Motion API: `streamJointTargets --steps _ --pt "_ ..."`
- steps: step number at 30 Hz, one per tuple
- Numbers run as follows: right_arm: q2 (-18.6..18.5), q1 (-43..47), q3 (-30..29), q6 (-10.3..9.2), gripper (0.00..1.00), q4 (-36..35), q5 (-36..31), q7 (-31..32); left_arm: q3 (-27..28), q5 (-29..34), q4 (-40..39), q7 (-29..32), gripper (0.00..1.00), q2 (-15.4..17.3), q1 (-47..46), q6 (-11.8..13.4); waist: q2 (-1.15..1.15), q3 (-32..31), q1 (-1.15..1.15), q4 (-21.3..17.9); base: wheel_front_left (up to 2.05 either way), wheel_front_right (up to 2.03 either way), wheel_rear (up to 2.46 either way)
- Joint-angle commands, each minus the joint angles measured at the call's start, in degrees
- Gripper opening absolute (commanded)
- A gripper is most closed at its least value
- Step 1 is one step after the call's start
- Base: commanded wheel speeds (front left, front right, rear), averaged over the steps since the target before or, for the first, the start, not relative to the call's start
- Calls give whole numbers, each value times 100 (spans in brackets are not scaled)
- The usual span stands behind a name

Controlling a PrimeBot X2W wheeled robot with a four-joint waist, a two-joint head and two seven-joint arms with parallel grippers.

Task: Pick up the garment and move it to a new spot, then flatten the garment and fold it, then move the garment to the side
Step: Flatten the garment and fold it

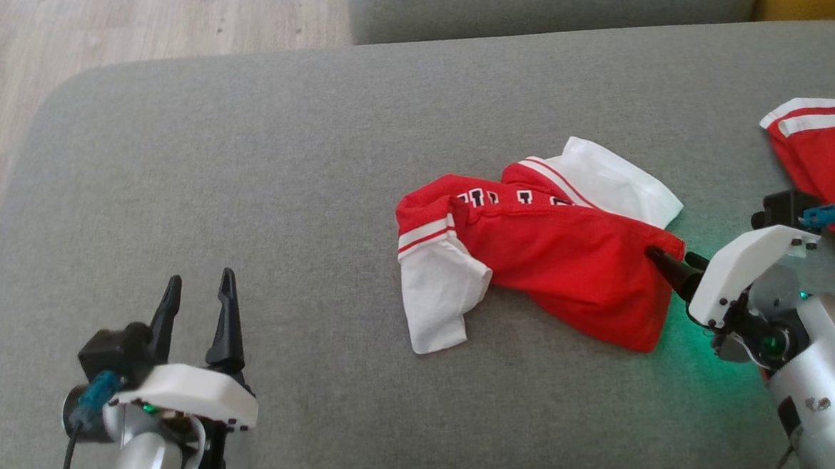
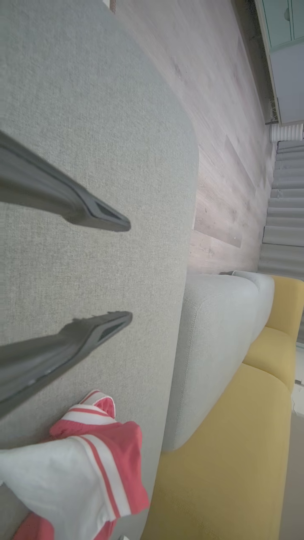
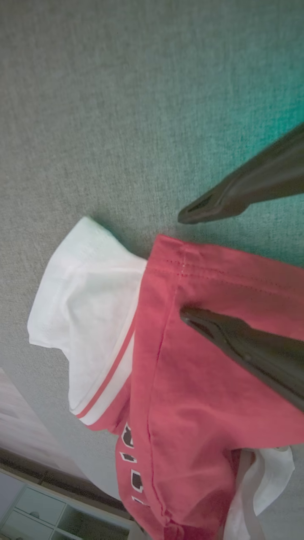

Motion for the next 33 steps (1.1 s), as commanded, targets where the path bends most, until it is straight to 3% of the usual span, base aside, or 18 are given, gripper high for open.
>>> streamJointTargets --steps 1,3,4,5,14,18,22,26,33 --pt "-68 -249 66 -4 94 -153 62 -103 240 80 -133 -70 100 74 -343 -15 0 18 0 26 0 0 0" --pt "-67 -246 103 -4 41 -173 117 -212 246 83 -110 -70 100 74 -356 -24 0 32 0 42 0 0 0" --pt "-67 -242 122 -4 4 -197 158 -278 248 83 -98 -70 100 74 -361 -28 0 36 0 45 0 0 0" --pt "-79 -237 159 -4 0 -216 183 -329 255 81 -86 -70 100 79 -363 -35 0 35 0 47 0 0 0" --pt "-361 -275 610 -4 0 -525 199 -1041 297 64 28 -70 100 76 -294 -28 0 -165 0 -99 0 0 0" --pt "-645 -527 898 -4 0 -837 59 -1522 284 53 51 -70 100 41 -254 -31 0 -257 0 -234 0 0 0" --pt "-1088 -637 1229 -4 0 -1345 167 -1555 283 40 59 -70 100 14 -244 -36 0 -304 0 -297 0 0 0" --pt "-1652 -286 1545 -4 0 -2111 421 -1180 288 17 84 -70 100 -8 -178 -46 0 -339 0 -347 0 0 0" --pt "-2517 1141 1653 -4 0 -3268 636 -171 383 -31 76 -70 100 -25 -84 -45 0 -322 0 -442 0 0 0"
